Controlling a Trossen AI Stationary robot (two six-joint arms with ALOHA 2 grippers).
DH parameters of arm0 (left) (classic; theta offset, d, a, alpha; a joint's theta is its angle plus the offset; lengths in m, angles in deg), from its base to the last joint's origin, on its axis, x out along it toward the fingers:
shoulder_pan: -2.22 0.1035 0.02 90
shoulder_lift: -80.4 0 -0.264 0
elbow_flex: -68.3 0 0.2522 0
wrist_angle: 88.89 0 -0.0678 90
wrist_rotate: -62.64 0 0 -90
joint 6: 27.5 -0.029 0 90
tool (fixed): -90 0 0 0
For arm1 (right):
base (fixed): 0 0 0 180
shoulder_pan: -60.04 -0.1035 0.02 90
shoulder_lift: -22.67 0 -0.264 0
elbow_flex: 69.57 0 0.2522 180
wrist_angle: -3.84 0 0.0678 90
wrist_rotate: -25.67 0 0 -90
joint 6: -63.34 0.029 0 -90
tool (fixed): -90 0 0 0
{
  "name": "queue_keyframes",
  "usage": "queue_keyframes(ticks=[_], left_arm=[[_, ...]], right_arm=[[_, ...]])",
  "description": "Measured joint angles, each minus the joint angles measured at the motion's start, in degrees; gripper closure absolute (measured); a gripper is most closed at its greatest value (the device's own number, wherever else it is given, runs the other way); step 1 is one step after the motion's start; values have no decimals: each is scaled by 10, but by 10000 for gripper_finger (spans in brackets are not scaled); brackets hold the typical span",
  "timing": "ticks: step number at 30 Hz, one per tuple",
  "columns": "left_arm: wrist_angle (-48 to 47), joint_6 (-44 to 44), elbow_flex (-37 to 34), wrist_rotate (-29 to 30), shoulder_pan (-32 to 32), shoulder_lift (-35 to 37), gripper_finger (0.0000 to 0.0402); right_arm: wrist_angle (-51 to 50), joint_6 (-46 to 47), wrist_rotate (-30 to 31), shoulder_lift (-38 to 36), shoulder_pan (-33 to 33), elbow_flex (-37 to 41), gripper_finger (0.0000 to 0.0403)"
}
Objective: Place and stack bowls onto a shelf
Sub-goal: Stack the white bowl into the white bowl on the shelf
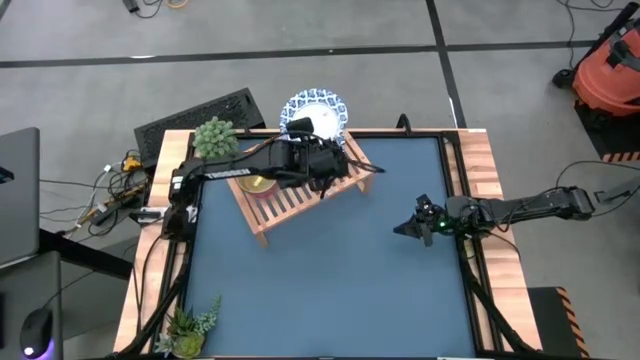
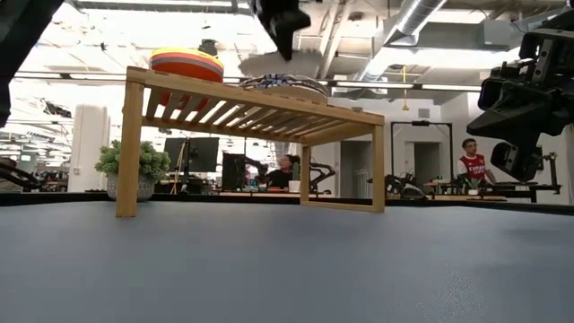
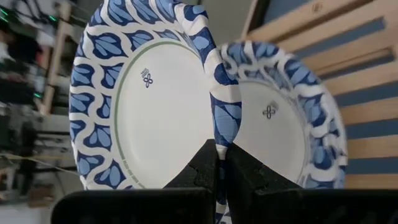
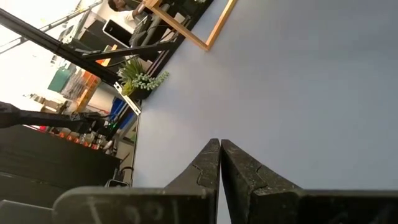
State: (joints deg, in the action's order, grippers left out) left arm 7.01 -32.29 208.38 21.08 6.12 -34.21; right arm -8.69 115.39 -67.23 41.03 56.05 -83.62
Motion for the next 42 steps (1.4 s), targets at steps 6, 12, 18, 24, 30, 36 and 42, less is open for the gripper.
queue_keyframes(ticks=[6,12,18,24,30,36,42], left_arm=[[5,23,-28,-76,23,-1,401],[6,28,-29,-108,26,0,401],[-24,32,-29,-138,26,0,401],[-27,40,-29,-158,26,0,401],[-29,33,-29,-195,27,-5,400],[-27,21,-29,-197,25,-6,369],[-27,25,-29,-216,23,-6,309]], right_arm=[[0,0,0,0,0,0,361],[0,-9,0,0,0,0,361],[0,-11,0,0,0,0,361],[0,-11,0,0,0,0,361],[0,-11,0,0,0,0,361],[0,-10,0,0,0,0,361],[0,-10,0,0,0,0,361]])
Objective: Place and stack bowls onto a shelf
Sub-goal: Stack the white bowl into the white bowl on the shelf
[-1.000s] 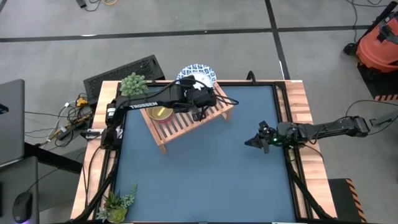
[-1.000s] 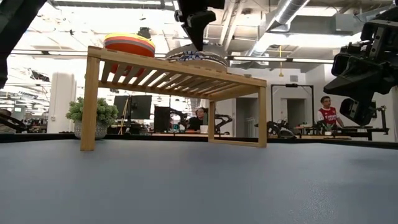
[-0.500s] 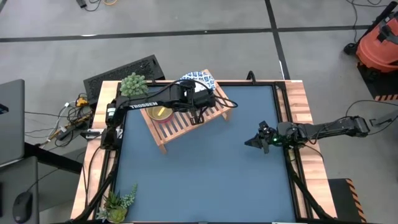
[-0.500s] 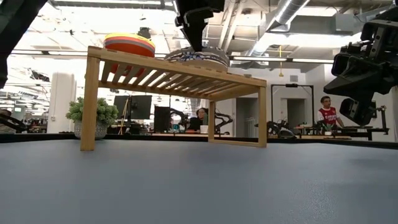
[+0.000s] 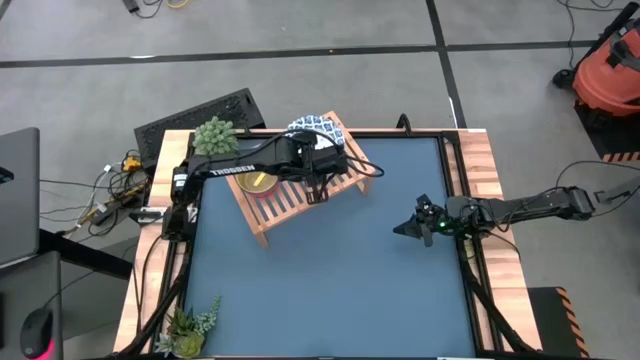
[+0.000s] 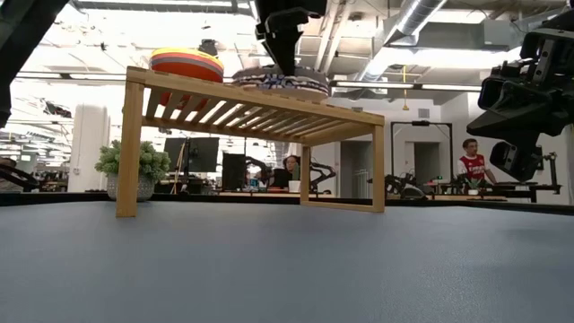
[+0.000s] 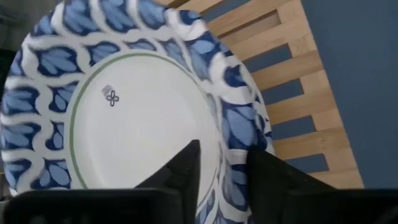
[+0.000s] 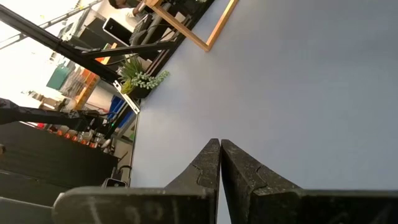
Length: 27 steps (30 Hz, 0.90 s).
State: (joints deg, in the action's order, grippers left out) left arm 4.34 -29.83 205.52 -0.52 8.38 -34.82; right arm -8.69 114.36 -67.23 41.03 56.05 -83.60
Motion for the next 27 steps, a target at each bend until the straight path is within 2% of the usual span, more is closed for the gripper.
queue_keyframes(ticks=[7,13,19,24,27], left_arm=[[-4,0,9,0,-11,0,246],[-8,-2,41,10,-15,0,212],[-9,-9,73,9,-15,1,200],[-12,-9,108,-41,-14,1,200],[-18,-16,112,-35,-15,3,200]], right_arm=[[0,0,0,0,0,0,361],[0,0,0,0,0,0,361],[0,0,0,0,0,0,361],[0,0,0,0,0,0,361],[0,0,0,0,0,0,361]])
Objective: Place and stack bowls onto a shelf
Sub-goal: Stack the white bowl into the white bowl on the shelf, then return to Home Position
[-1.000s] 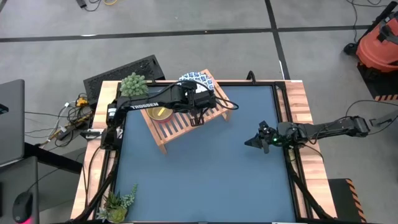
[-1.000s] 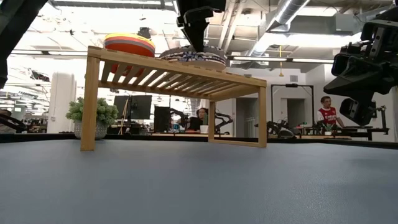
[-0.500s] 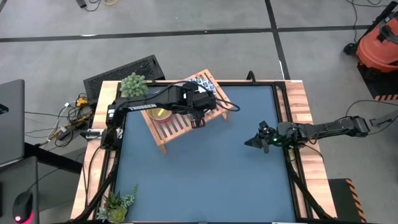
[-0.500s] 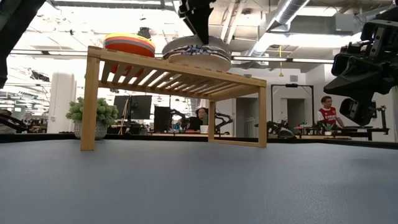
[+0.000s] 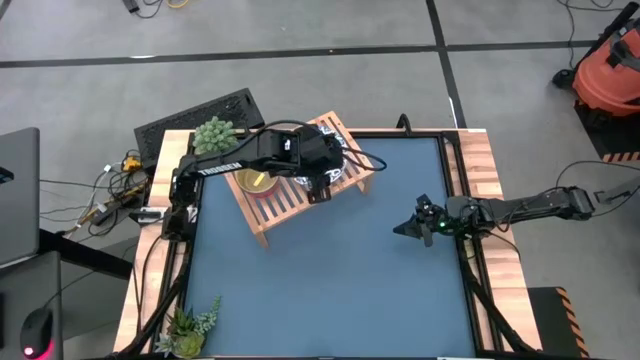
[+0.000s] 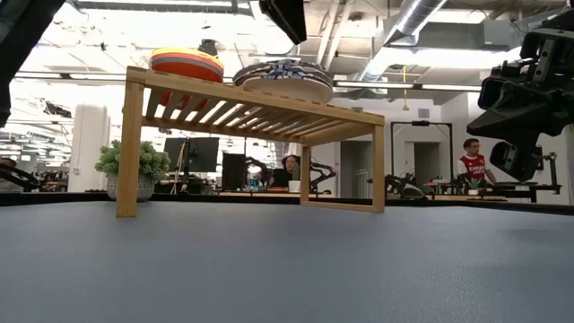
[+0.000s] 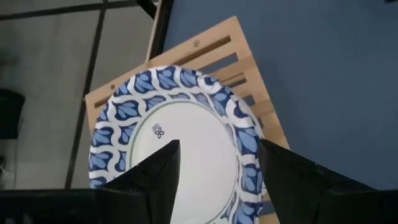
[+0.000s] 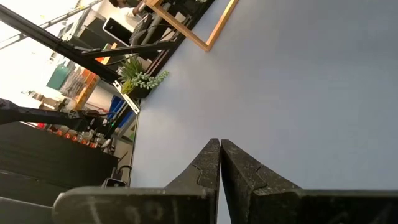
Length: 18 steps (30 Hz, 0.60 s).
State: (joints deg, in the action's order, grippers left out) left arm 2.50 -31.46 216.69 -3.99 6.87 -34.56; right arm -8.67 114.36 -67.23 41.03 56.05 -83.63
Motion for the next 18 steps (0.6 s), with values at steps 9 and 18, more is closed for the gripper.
queue_keyframes(ticks=[9,18], left_arm=[[13,29,3,-61,-21,30,200],[66,45,3,-47,-85,130,200]], right_arm=[[6,-13,6,0,0,0,361],[13,-14,26,0,0,-4,361]])
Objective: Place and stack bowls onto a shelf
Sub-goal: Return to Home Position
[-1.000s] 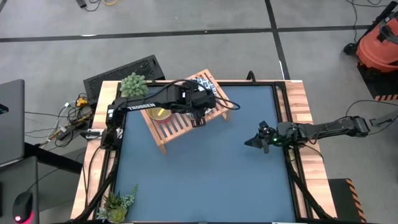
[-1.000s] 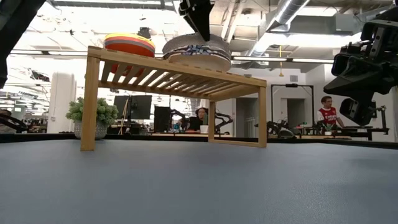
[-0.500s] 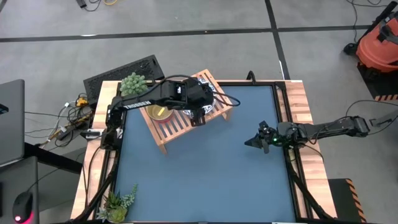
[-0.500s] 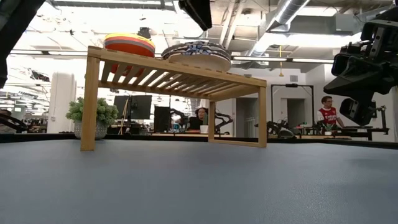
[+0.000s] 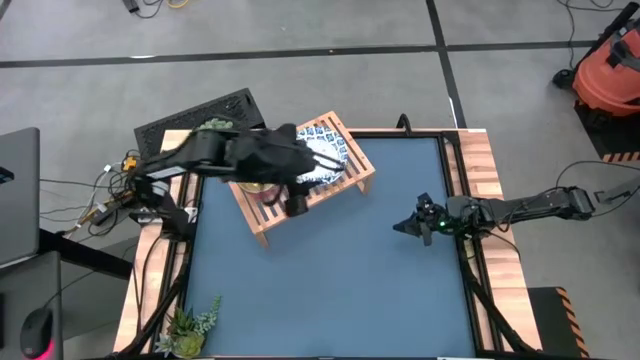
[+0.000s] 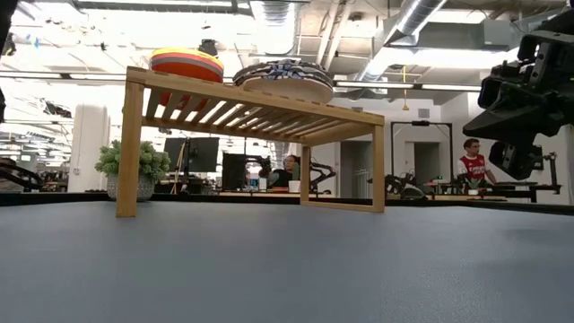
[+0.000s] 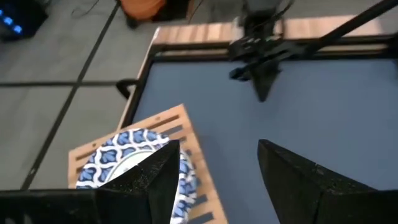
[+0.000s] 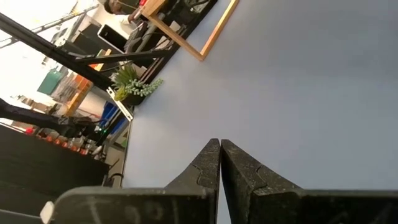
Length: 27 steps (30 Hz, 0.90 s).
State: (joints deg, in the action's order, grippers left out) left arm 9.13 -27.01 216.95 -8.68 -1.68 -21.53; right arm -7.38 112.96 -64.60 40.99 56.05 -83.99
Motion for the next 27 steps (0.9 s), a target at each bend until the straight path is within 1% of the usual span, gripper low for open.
queue_keyframes(ticks=[2,5,7,9,10,12,14,16,19,21,24,27], left_arm=[[-5,3,0,0,-12,15,200],[-37,22,0,-2,-23,34,200],[-45,51,0,-1,-29,41,200],[-27,47,0,-7,-38,47,200],[-6,35,0,-18,-44,50,200],[43,5,-1,-59,-55,59,200],[86,-14,-1,-101,-60,72,200],[108,-16,-1,-120,-63,88,200],[110,-17,0,-118,-70,106,200],[105,-17,0,-118,-76,112,200],[95,-18,-1,-119,-86,119,200],[86,-22,-1,-120,-94,122,200]], right_arm=[[-7,0,0,0,0,0,361],[-4,12,-4,0,0,-1,361],[44,-27,-4,1,0,-1,361],[128,-87,-25,0,0,-1,361],[173,-114,-38,-2,0,-2,361],[242,-148,-46,-9,1,-3,361],[281,-166,-46,-20,6,-3,361],[305,-180,-55,-38,15,-4,361],[285,-187,-69,-75,33,-22,361],[235,-188,-85,-100,48,-43,361],[109,-205,-97,-146,69,-95,361],[-31,-222,-85,-183,92,-147,361]])
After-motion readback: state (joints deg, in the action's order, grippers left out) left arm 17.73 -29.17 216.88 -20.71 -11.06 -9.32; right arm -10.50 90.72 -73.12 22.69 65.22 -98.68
